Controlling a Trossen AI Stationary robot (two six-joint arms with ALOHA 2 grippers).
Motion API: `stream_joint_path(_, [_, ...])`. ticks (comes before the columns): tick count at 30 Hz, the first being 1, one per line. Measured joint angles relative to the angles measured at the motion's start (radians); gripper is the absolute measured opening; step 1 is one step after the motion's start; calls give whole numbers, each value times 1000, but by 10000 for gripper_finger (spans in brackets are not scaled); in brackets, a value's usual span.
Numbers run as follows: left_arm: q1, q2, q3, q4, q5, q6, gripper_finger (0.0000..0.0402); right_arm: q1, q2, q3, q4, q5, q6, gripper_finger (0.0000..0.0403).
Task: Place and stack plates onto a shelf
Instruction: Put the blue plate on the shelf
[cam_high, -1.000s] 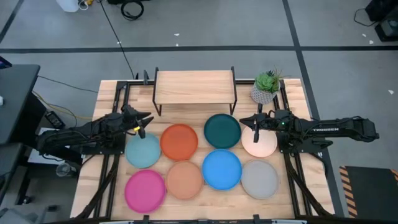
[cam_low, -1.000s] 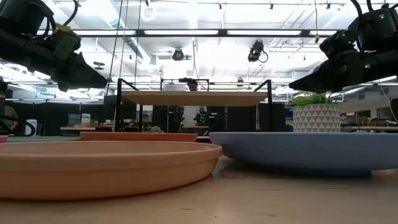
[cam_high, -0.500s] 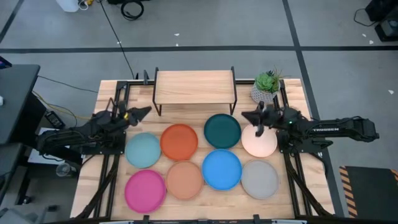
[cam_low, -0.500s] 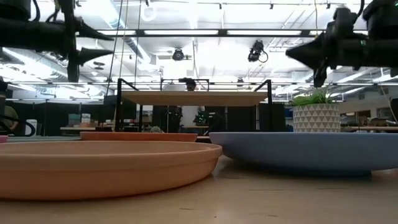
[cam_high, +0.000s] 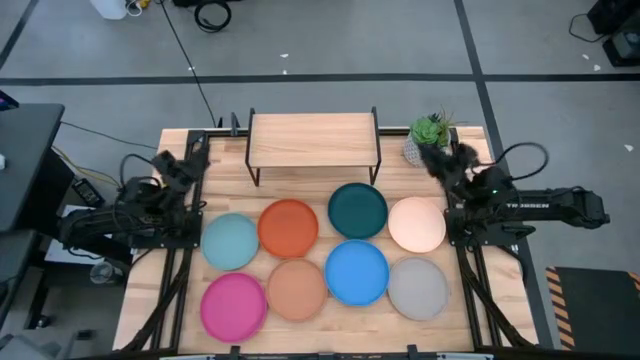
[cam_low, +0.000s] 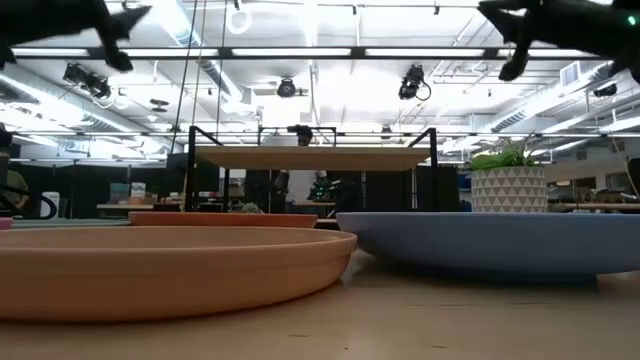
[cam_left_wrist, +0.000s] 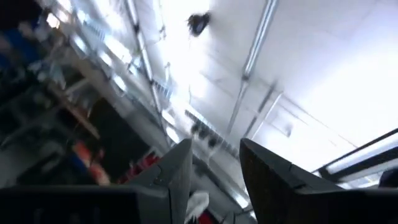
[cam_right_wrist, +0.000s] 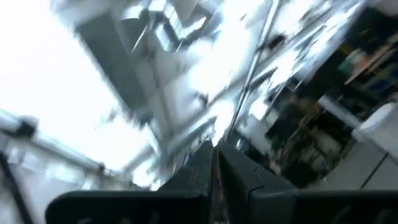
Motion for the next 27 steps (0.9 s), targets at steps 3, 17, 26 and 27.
stream_joint_path(3, [0,9,96,-119,85,27,142,-17,6,120,-177,-75,-28,18])
stream_joint_path(17, [0,215,676,-898,222,148,141,-22,207,717,-1147,-273,-240,34])
stream_joint_path(26, [0,364,922,-1039,291,187,141,-22,219,835,-1166,-295,-259,27])
stream_joint_path(27, [0,381,942,-1061,299,192,141,-22,218,847,-1187,-295,-259,27])
